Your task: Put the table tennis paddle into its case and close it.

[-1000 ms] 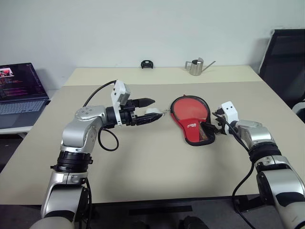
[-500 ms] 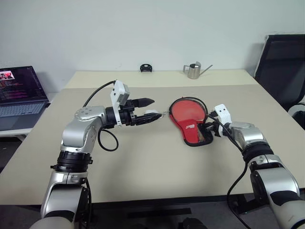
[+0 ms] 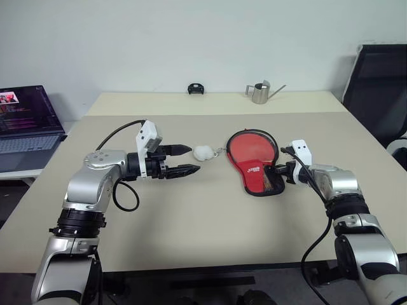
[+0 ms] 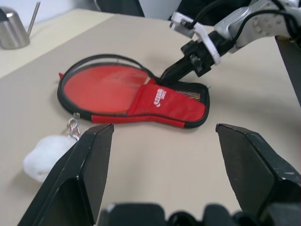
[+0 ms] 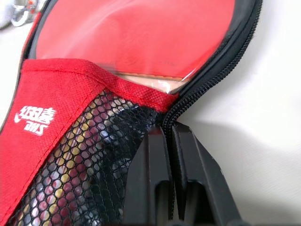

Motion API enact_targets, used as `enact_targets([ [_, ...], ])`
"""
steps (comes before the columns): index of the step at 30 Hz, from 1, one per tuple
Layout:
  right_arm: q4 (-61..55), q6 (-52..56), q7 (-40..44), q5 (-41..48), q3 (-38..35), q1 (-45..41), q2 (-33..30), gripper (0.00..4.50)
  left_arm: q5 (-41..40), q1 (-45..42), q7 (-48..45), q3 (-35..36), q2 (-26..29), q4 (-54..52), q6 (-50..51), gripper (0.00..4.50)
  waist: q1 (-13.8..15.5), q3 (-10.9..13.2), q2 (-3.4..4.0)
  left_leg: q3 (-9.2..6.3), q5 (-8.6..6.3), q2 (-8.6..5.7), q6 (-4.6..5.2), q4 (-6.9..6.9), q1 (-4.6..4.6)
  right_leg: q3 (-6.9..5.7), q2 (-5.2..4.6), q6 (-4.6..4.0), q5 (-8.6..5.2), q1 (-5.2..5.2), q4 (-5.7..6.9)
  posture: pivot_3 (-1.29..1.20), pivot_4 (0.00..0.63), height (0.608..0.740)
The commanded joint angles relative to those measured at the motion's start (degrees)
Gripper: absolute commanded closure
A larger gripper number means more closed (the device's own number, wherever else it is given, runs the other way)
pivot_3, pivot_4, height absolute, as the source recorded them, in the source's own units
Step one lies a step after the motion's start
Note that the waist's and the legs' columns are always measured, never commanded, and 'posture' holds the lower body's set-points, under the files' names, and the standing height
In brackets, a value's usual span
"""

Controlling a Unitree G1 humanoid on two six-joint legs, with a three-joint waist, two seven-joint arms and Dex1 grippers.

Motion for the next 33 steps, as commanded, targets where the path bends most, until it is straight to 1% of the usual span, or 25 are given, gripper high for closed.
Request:
enact_targets([
  [1,-9.63,9.02,0.42,3.23,0.35,3.29,-0.30,4.46,-0.85,1.27,-1.72,0.42,2.08,-2.89,0.09,0.69,0.07,-0.01,0.00,0.02,0.00,0.00,-0.01,-0.01,-0.13,0.02,0.00,0.00,0.00,-0.17,0.01,0.00,0.150,0.740],
  [3,-14.51,12.34,0.00,4.21,0.18,4.97,-0.78,4.46,-1.34,2.22,-2.73,0.15,2.92,-3.78,0.68,0.69,0.10,0.00,0.00,0.02,0.01,0.00,-0.02,0.03,-0.64,0.02,0.00,0.00,0.00,-0.64,0.06,0.00,0.150,0.740],
  [5,-17.88,14.76,-0.45,4.95,-0.23,6.06,-1.11,4.46,-1.70,2.79,-3.56,-0.15,3.46,-4.58,1.15,0.69,0.18,0.00,0.01,0.02,0.01,0.00,-0.02,0.06,-0.83,0.00,0.00,0.00,0.00,-0.82,0.10,0.00,0.150,0.740],
  [12,-30.30,24.04,-1.45,9.19,-1.73,10.62,-2.23,4.46,-4.23,5.90,-6.69,-0.83,4.70,-10.03,3.97,0.69,0.55,0.01,0.02,0.03,-0.01,-0.02,0.01,0.05,-0.84,0.01,-0.01,0.00,0.00,-0.81,0.04,0.00,0.150,0.740],
  [20,-41.21,31.30,-2.71,13.36,-3.11,16.60,-2.94,4.46,-5.81,8.38,-8.84,-2.09,6.04,-14.40,5.46,0.69,0.89,0.01,0.01,0.02,-0.01,-0.02,0.03,0.06,-0.83,-0.01,0.00,0.00,0.00,-0.79,0.05,0.00,0.150,0.740],
  [33,-53.98,39.95,-3.69,18.95,-4.93,24.37,-4.14,4.46,-7.48,10.75,-13.05,-4.45,7.47,-18.13,4.67,0.69,1.11,0.01,0.01,0.00,-0.01,-0.02,0.03,0.06,-0.82,-0.02,0.03,0.00,-0.01,-0.75,0.01,0.00,0.150,0.740],
])
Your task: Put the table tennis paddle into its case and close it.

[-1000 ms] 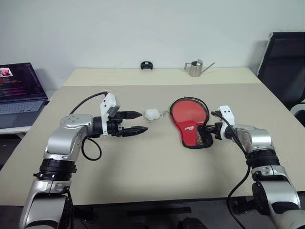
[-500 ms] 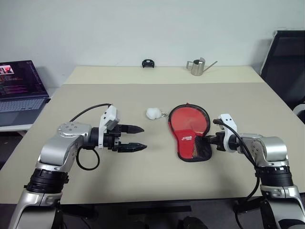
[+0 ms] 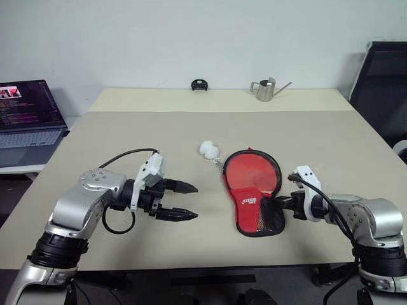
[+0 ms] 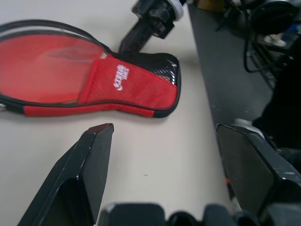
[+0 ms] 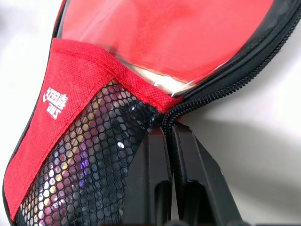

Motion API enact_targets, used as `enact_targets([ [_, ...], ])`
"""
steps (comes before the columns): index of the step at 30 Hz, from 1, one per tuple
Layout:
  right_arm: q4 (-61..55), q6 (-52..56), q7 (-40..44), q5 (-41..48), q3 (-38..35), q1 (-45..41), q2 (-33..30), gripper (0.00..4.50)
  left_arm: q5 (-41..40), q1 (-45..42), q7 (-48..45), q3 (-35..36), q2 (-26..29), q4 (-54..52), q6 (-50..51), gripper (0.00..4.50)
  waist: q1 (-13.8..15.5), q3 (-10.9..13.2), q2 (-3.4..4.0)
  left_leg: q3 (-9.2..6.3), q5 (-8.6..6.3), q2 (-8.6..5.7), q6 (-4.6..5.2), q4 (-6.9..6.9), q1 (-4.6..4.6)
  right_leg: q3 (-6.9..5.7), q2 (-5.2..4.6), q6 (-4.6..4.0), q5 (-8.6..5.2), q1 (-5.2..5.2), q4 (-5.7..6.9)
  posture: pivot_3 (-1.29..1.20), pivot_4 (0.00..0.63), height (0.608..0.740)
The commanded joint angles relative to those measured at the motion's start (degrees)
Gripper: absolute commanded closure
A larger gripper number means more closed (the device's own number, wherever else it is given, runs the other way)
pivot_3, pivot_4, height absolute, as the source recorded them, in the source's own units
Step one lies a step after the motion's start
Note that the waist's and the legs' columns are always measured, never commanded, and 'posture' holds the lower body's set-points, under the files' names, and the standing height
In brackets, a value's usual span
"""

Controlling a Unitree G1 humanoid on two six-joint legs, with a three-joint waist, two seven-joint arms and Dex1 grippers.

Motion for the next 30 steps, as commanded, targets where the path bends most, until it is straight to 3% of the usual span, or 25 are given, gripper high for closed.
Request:
enact_targets([
  [1,-4.75,3.10,0.11,3.06,-0.85,1.94,-0.65,4.46,-1.75,-0.32,-1.76,0.43,0.82,-2.37,-0.66,0.69,0.00,0.00,0.00,0.00,0.00,0.00,0.00,0.00,0.00,0.00,0.00,0.00,0.00,0.00,-0.01,0.00,0.150,0.740],
  [12,-9.81,7.23,-1.00,5.20,-3.83,5.83,-0.93,4.46,-1.02,-1.48,-2.42,-0.80,0.44,-1.80,-1.27,0.69,0.03,0.00,0.00,-0.01,0.00,-0.01,0.01,0.01,0.03,-0.01,0.03,0.00,0.00,0.05,-0.03,0.00,0.150,0.740],
  [27,-7.37,5.53,-4.65,3.44,-4.02,9.41,-2.35,4.46,-0.95,-1.44,-1.73,-1.25,0.51,-1.42,-1.72,0.69,0.16,-0.03,-0.05,-0.05,0.00,-0.02,0.01,0.02,0.17,-0.04,0.05,0.01,0.00,0.27,-0.10,0.00,0.150,0.740],
  [30,-7.76,5.22,-5.59,3.14,-4.42,10.56,-2.06,3.84,-0.95,-1.22,-1.60,-1.21,0.56,-1.54,-1.74,0.69,0.37,-0.10,-0.16,-0.06,0.00,-0.03,0.01,0.03,0.23,-0.05,0.05,0.01,0.00,0.33,-0.09,0.00,0.150,0.740],
])
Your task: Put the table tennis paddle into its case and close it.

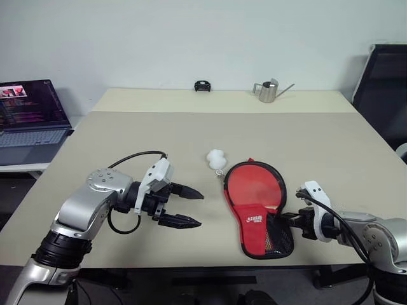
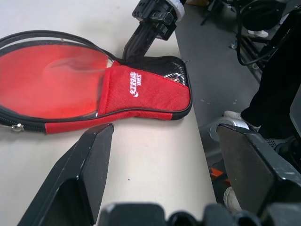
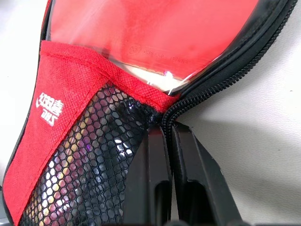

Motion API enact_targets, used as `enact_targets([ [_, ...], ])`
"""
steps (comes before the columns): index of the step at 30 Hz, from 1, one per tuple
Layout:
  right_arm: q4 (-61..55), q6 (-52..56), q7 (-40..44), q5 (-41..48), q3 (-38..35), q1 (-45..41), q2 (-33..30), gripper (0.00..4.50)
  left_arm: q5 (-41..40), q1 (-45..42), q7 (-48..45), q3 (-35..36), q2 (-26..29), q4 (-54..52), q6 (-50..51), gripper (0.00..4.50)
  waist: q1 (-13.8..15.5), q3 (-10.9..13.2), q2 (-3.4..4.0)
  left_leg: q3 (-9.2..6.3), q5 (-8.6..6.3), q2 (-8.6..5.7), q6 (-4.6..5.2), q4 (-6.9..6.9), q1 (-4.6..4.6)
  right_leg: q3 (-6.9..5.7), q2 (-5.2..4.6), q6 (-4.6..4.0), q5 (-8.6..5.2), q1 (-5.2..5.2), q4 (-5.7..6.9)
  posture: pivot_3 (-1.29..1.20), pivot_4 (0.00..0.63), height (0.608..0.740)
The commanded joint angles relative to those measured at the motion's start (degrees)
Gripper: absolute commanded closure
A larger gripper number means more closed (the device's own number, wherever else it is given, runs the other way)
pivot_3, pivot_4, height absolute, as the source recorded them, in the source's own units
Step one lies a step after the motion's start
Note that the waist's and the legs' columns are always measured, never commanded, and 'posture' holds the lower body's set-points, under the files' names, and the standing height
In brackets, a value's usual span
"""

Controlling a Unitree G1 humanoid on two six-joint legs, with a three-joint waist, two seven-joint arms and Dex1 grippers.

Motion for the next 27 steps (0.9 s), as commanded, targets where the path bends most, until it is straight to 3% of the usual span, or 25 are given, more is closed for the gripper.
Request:
enact_targets([
  [1,0.46,1.22,-2.54,-1.25,-1.36,2.39,-0.33,3.57,-0.88,0.00,-0.32,0.86,0.52,-1.02,-0.46,0.69,0.08,-0.03,-0.03,-0.01,0.00,0.00,0.00,0.01,0.00,-0.01,0.00,0.00,0.00,0.01,0.00,0.00,0.150,0.740],
  [13,-2.41,4.18,-3.57,-1.30,-13.34,3.53,0.67,0.03,-0.88,0.64,0.77,0.99,-0.25,-0.92,-0.71,0.69,0.78,-0.11,-0.15,-0.02,0.01,-0.09,0.01,0.07,0.03,-0.01,-0.02,0.05,0.03,0.07,0.03,0.00,0.150,0.740],
  [19,-1.45,0.10,-2.98,-0.22,-14.50,1.14,-0.49,0.03,-0.62,0.16,1.43,0.76,-1.24,-0.39,-0.88,0.69,0.97,-0.09,-0.13,0.00,0.00,-0.07,0.01,0.06,0.02,0.02,-0.02,0.05,0.03,0.04,0.03,0.00,0.150,0.740],
  [27,-4.72,-3.78,0.44,7.04,-12.87,-4.62,3.17,0.03,0.13,-1.38,5.65,2.53,-2.75,2.22,-1.03,0.69,-0.11,-0.05,-0.06,0.02,0.00,0.01,0.01,0.04,0.02,0.05,0.04,0.04,0.03,-0.02,0.09,0.00,0.150,0.740],
])
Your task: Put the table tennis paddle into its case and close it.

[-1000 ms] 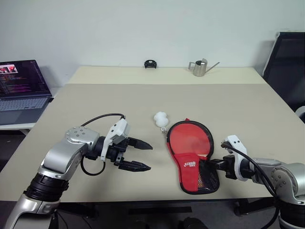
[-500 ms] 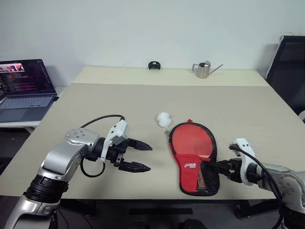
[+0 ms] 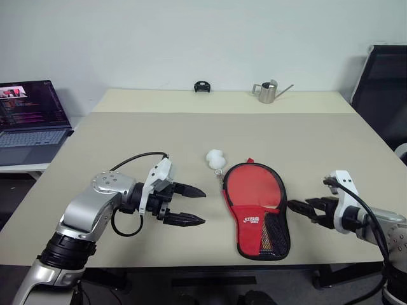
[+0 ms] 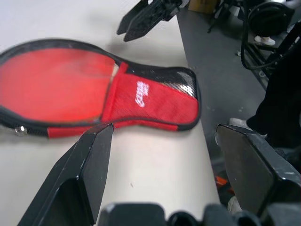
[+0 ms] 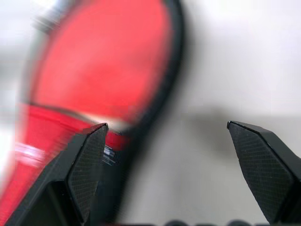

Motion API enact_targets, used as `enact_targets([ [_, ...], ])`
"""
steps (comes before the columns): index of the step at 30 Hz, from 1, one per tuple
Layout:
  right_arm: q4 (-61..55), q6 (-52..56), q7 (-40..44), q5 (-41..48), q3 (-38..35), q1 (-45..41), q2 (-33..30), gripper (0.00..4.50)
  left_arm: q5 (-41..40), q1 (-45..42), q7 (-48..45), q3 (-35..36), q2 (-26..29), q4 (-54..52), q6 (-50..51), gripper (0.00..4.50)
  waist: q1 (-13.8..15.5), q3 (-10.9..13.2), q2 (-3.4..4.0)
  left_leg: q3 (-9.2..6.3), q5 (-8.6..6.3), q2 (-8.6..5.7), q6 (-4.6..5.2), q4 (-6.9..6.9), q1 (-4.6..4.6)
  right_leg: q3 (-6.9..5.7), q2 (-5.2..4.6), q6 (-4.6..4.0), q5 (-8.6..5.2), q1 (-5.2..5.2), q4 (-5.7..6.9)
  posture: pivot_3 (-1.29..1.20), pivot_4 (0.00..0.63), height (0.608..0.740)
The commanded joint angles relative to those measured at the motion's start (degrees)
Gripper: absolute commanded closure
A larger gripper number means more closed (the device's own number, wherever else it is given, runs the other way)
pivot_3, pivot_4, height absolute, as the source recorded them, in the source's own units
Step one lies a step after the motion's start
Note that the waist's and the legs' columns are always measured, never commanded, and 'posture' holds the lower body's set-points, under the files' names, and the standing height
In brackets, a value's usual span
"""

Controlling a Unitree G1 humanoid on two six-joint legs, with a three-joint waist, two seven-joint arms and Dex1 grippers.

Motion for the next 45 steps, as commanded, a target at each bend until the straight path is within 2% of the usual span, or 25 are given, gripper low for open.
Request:
enact_targets([
  [1,-2.67,-2.00,0.40,3.07,0.99,-1.97,0.94,0.03,0.61,-1.75,3.28,2.65,-0.53,1.43,-1.26,0.69,-0.05,0.00,0.00,-0.01,0.00,0.00,0.00,0.00,0.00,-0.01,0.00,0.00,0.00,0.00,-0.01,0.00,0.150,0.740],
  [9,-1.41,-16.45,2.81,0.36,16.32,-2.45,-2.25,0.03,4.99,-3.96,11.37,2.85,-3.45,5.54,-4.46,0.69,-0.04,0.00,0.00,0.00,0.00,0.00,0.00,0.00,-0.03,-0.01,-0.01,0.00,0.00,-0.02,-0.04,0.00,0.150,0.740],
  [11,4.89,-24.65,2.73,-4.84,22.88,-4.23,-1.41,0.03,7.07,-4.81,14.66,2.75,-4.60,7.39,-5.40,0.69,-0.08,0.00,0.00,0.00,0.00,0.00,0.00,0.00,-0.04,0.00,-0.01,0.00,0.00,-0.03,-0.04,0.00,0.150,0.740],
  [14,11.17,-31.52,3.52,-8.47,27.43,-5.53,-0.59,0.03,8.97,-6.02,17.85,2.86,-5.82,9.37,-6.07,0.69,-0.10,0.01,-0.01,0.03,0.01,0.00,-0.01,0.02,0.02,0.01,-0.01,-0.03,0.03,-0.03,0.03,0.00,0.150,0.740],
  [22,21.63,-40.24,4.87,-14.15,32.06,-5.46,-0.76,0.03,12.50,-9.12,23.22,2.32,-8.19,13.63,-6.30,0.69,-0.03,0.01,-0.01,0.01,0.01,-0.01,-0.01,0.03,-0.10,-0.02,-0.05,-0.04,0.03,-0.09,-0.04,0.00,0.150,0.740],
  [27,23.31,-41.88,4.44,-15.69,32.69,-4.16,0.05,0.03,16.33,-14.50,28.64,1.83,-12.08,21.12,-7.61,0.69,0.05,-0.01,-0.04,0.00,0.01,-0.01,-0.02,0.06,-0.07,-0.02,-0.05,-0.04,0.03,-0.09,0.05,0.00,0.150,0.740],
  [34,23.02,-41.79,3.70,-16.19,33.52,-3.31,2.21,0.03,20.18,-24.92,34.23,1.79,-19.12,39.13,-11.50,0.69,-0.04,-0.04,-0.08,0.01,0.02,-0.03,-0.02,0.08,-0.02,-0.02,-0.04,-0.04,0.03,-0.06,0.12,0.00,0.150,0.740],
  [40,22.56,-41.36,3.16,-16.71,33.91,-2.96,4.06,0.03,22.74,-34.43,35.77,2.25,-25.27,60.34,-17.40,0.69,-0.15,-0.05,-0.10,0.02,0.02,-0.04,-0.02,0.08,0.01,-0.03,-0.02,-0.04,0.03,-0.06,0.12,0.00,0.150,0.740],
  [45,21.78,-40.83,2.65,-16.93,33.88,-2.45,5.07,0.03,25.27,-39.60,37.67,2.48,-27.98,72.82,-22.35,0.69,-0.26,-0.05,-0.11,0.03,0.02,-0.04,-0.02,0.07,0.02,-0.01,0.01,-0.04,0.03,-0.08,0.13,0.00,0.150,0.740],
])
